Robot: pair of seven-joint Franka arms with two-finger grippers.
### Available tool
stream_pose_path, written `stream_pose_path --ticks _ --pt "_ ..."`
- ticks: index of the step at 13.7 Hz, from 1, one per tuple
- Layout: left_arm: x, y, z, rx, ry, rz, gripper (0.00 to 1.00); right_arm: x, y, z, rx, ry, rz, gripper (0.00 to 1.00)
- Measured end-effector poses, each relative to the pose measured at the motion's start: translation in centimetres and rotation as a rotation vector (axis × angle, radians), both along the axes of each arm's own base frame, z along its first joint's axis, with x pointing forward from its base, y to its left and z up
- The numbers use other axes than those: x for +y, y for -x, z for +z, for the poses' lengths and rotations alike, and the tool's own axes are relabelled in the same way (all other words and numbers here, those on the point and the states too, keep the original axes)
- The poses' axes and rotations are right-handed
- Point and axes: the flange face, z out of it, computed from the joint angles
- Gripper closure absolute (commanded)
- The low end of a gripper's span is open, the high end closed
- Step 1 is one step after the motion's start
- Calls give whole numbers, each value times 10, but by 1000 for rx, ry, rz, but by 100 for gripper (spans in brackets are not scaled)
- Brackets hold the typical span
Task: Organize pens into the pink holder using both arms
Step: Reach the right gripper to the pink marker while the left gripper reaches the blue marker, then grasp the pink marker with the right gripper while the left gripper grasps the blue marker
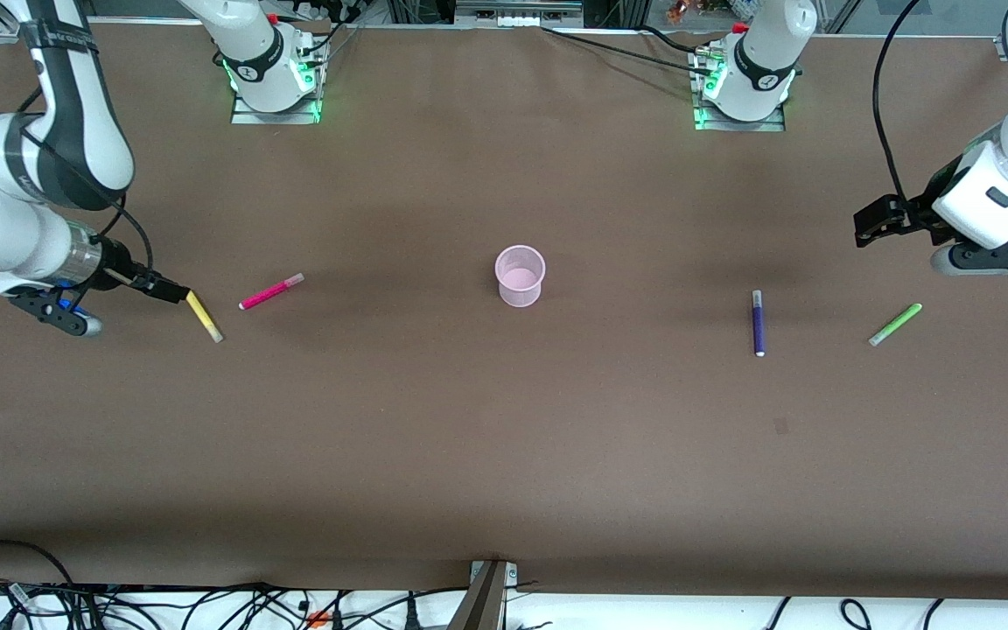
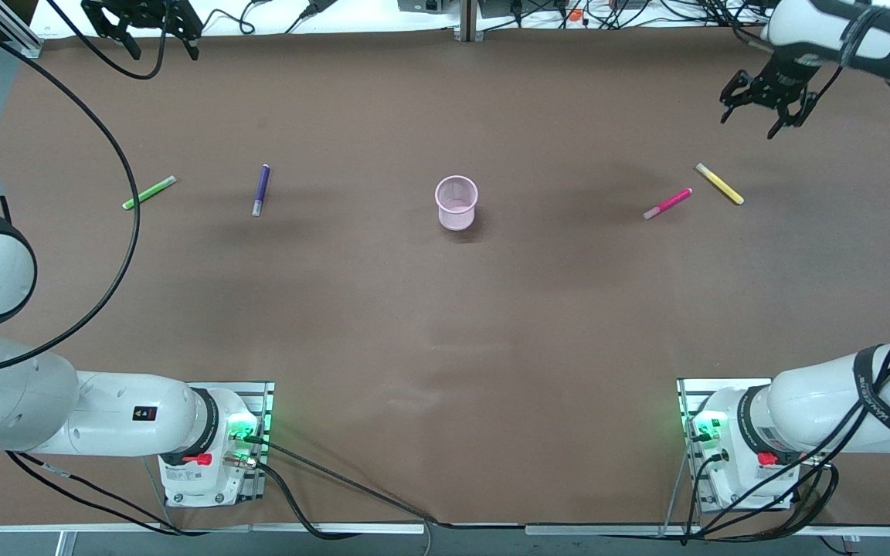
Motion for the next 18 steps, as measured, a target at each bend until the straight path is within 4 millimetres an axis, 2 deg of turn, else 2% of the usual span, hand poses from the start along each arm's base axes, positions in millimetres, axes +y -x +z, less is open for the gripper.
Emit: stream_pose_path --ticks 6,8,12,14,18 --pt "-12 -6 -45 133 -8 -20 0 1 15 -40 -44 12 -47 2" --pt "-18 -9 -67 174 -11 -31 0 7 20 -58 -64 22 -110 2" --pt "-37 -39 -149 190 -5 -62 0 40 21 -90 -63 30 -217 2" --pt "-40 -51 -188 194 -1 -67 0 51 25 -108 -76 30 -234 2" --pt "-36 -64 -248 154 -51 -103 0 63 34 -145 -109 31 -265 2"
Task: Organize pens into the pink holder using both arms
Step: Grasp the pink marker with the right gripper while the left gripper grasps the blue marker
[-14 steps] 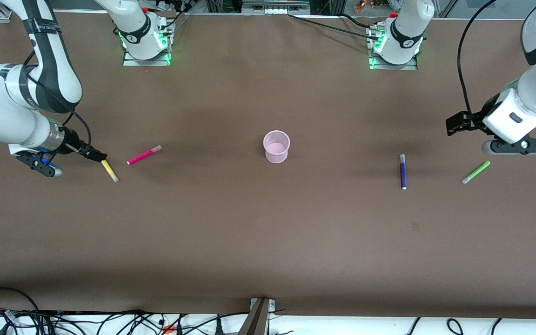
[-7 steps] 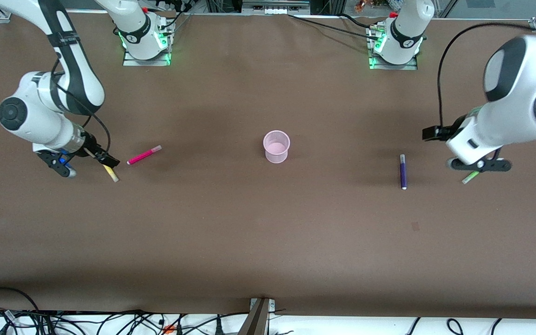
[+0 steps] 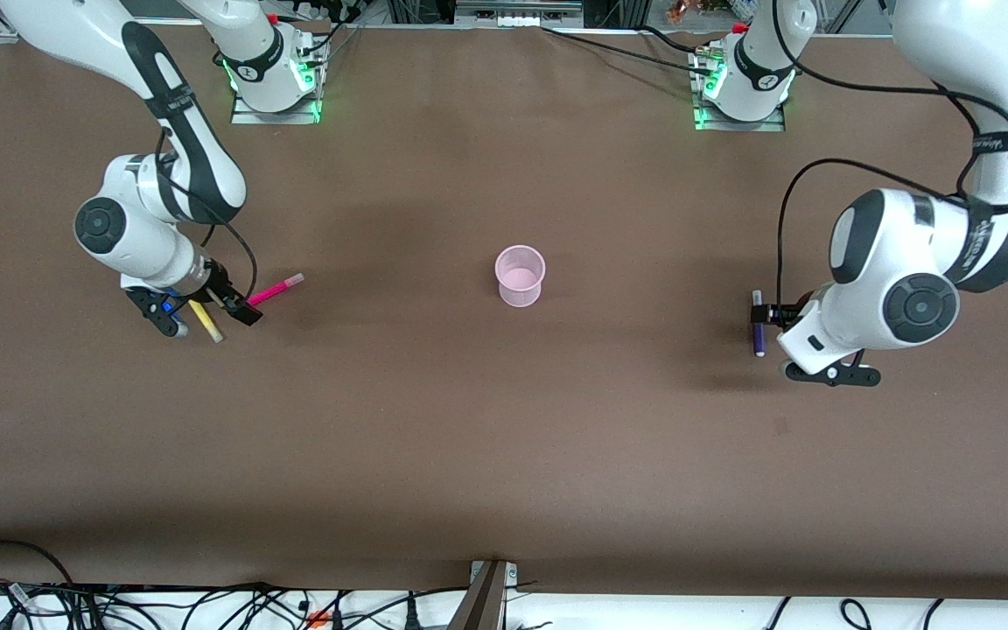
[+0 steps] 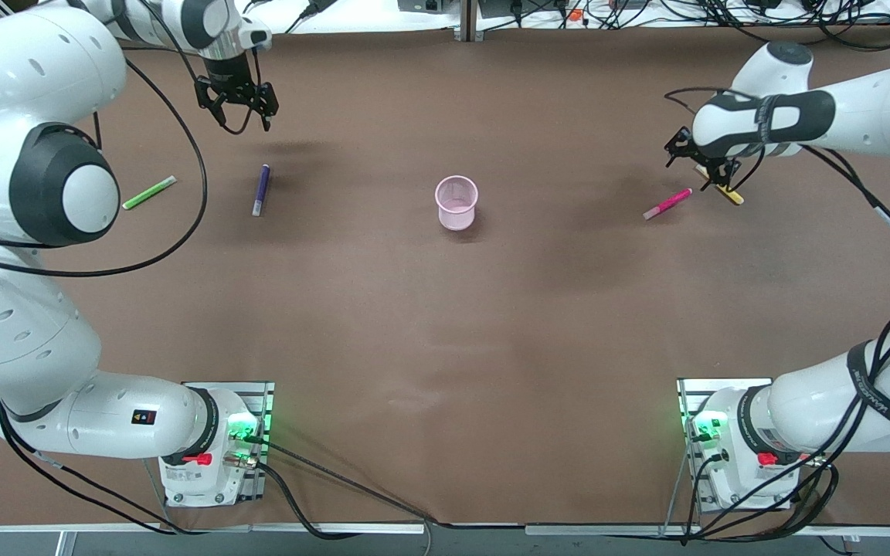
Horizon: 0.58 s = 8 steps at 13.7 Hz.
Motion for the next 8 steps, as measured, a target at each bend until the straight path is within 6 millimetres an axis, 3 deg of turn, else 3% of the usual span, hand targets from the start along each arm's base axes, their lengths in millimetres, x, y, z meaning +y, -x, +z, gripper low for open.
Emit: stream_pose_path --ticks 5,7,8 --pt "-2 31 -101 -132 40 -44 0 18 9 -34 34 3 -18 2" --pt "-2 36 -120 -160 20 -100 0 16 10 -40 42 5 -22 2" --pt "0 35 -126 -172 6 -129 0 15 11 -40 43 5 -23 9"
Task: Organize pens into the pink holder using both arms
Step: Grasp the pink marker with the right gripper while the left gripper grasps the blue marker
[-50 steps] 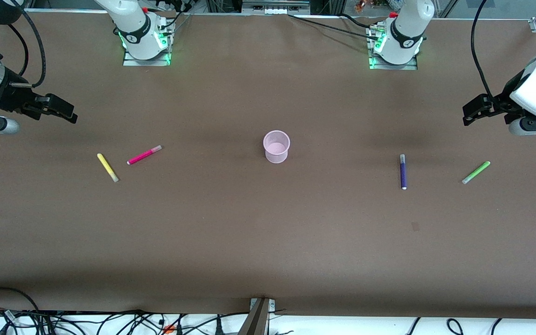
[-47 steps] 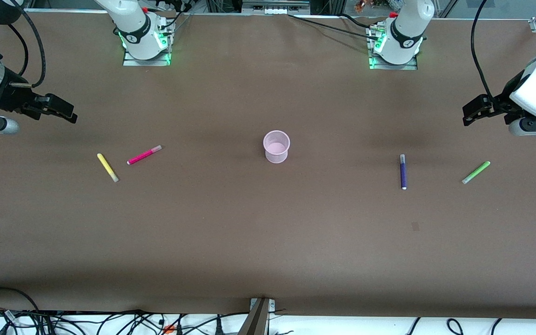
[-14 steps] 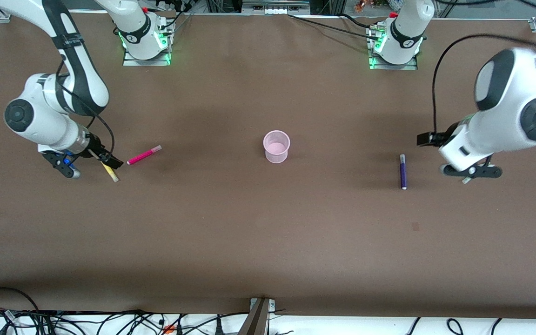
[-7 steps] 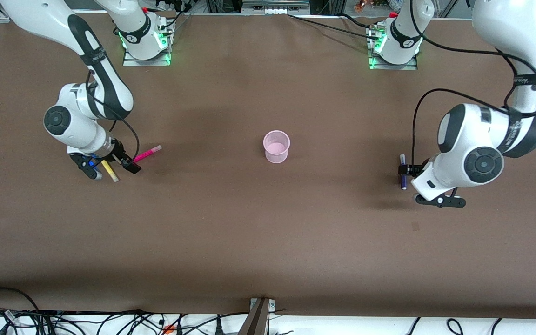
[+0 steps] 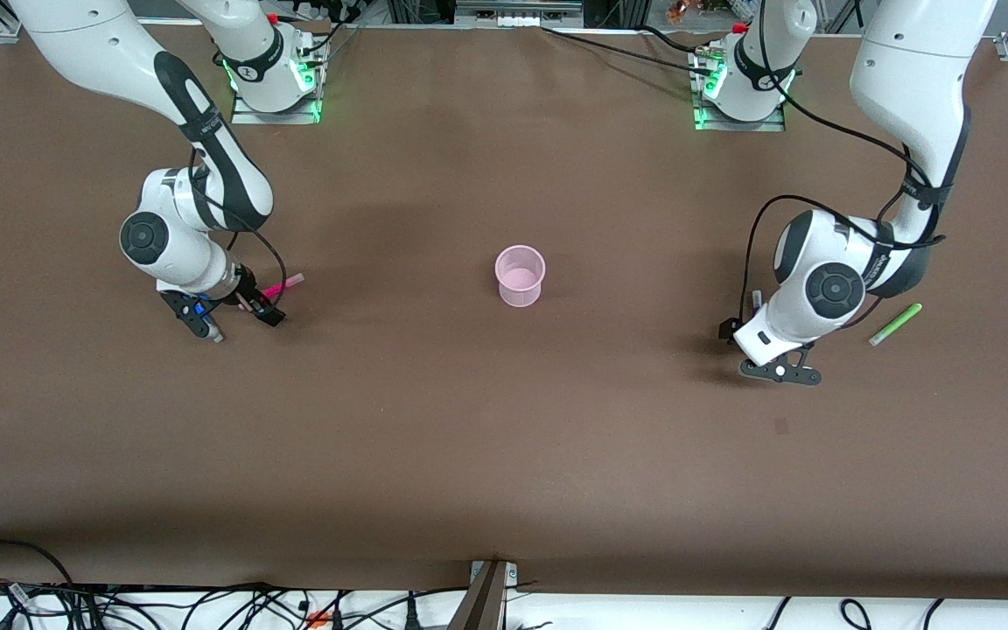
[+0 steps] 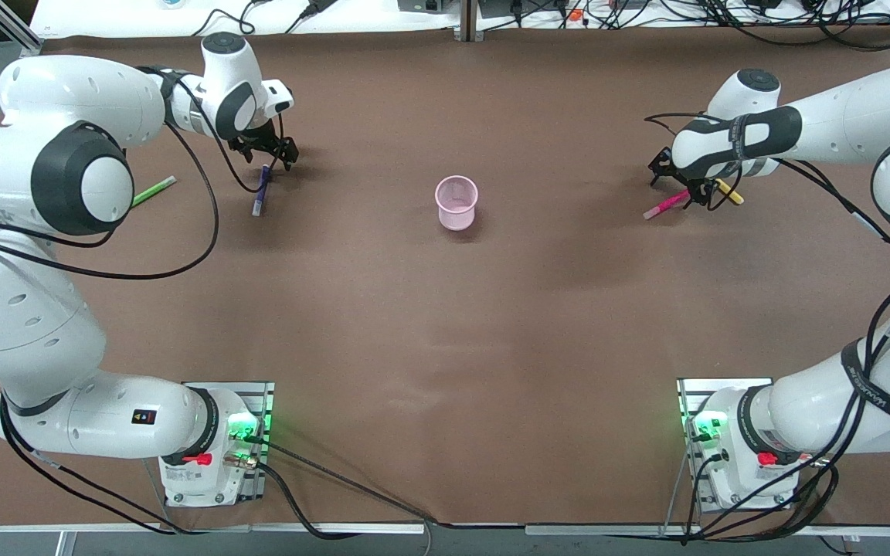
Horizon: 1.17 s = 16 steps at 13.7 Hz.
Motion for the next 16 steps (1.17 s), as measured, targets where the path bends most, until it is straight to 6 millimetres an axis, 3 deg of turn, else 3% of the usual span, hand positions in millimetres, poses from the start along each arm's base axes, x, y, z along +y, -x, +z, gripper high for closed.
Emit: stream_pose_path --ticks 1,3,4,7,11,14,16 --pt "3 -1 -4 -7 -9 -14 5 -1 0 0 0 0 -1 28" --pt "9 -1 -8 -4 -18 -18 49 -1 0 0 0 1 -2 82" --pt "11 0 -10 -1 -19 -16 60 -1 0 0 -1 1 -2 99" --pt "21 1 -17 12 -19 1 100 -1 -4 6 -18 0 -1 100" --pt "18 1 -16 9 -16 -4 100 -1 -4 14 -9 0 1 100" --pt "18 0 -16 10 -16 -4 100 1 -7 29 -12 -1 3 100" --pt "15 0 -13 20 -17 -8 100 12 -10 46 2 -6 -8 100"
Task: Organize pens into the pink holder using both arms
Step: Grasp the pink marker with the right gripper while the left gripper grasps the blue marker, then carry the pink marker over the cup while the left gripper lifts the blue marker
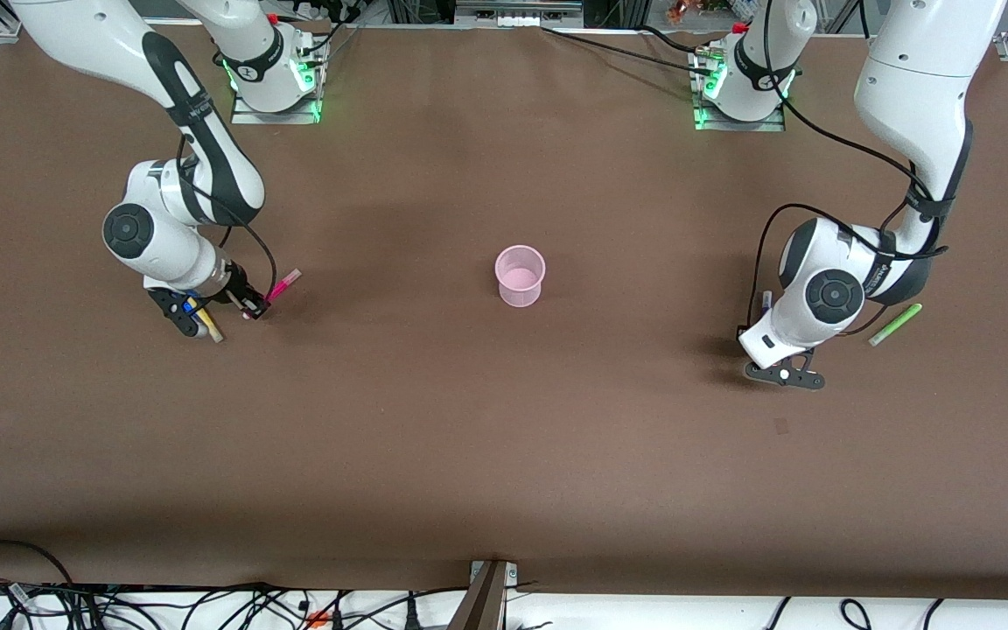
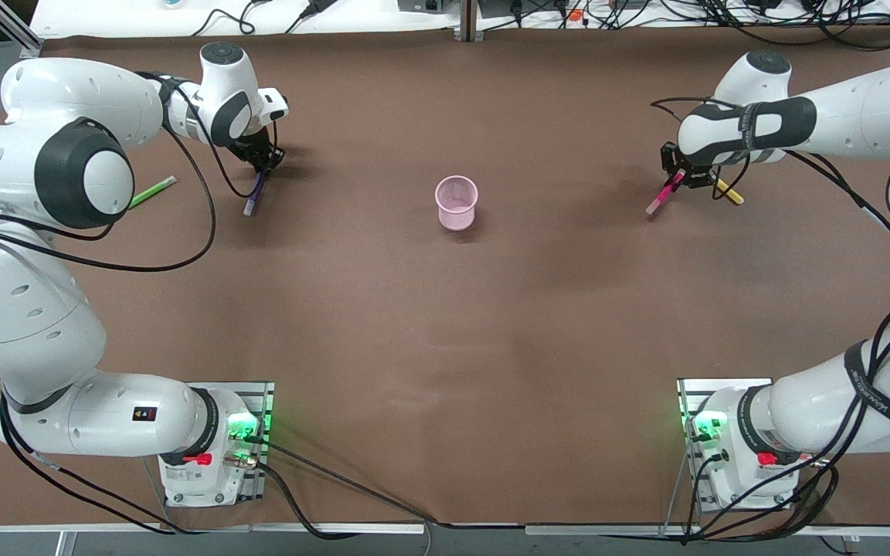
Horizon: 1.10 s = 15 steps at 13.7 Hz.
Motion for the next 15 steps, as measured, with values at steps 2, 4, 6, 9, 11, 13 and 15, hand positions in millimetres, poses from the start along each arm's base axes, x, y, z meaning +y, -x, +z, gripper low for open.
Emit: stream_pose_path --ticks 2,4,6,9,11,13,15 --pt "-17 -3 15 16 2 -19 100 32 -8 33 46 -6 -34 100" --pt "-39 -10 41 46 2 -60 100 75 -23 78 61 -14 -51 100" --pt "-54 -17 65 67 38 -93 100 110 -36 125 53 -20 -62 100" --pt "-33 -30 80 73 158 -172 100 152 -45 172 -10 -15 -67 100" --pt "-5 -38 86 63 258 -229 100 185 -44 192 -77 26 -51 100" --pt "12 -44 92 41 356 -287 100 225 -42 205 -146 64 -38 100" --pt "14 -46 100 31 476 -325 100 263 -36 205 -200 105 -46 100"
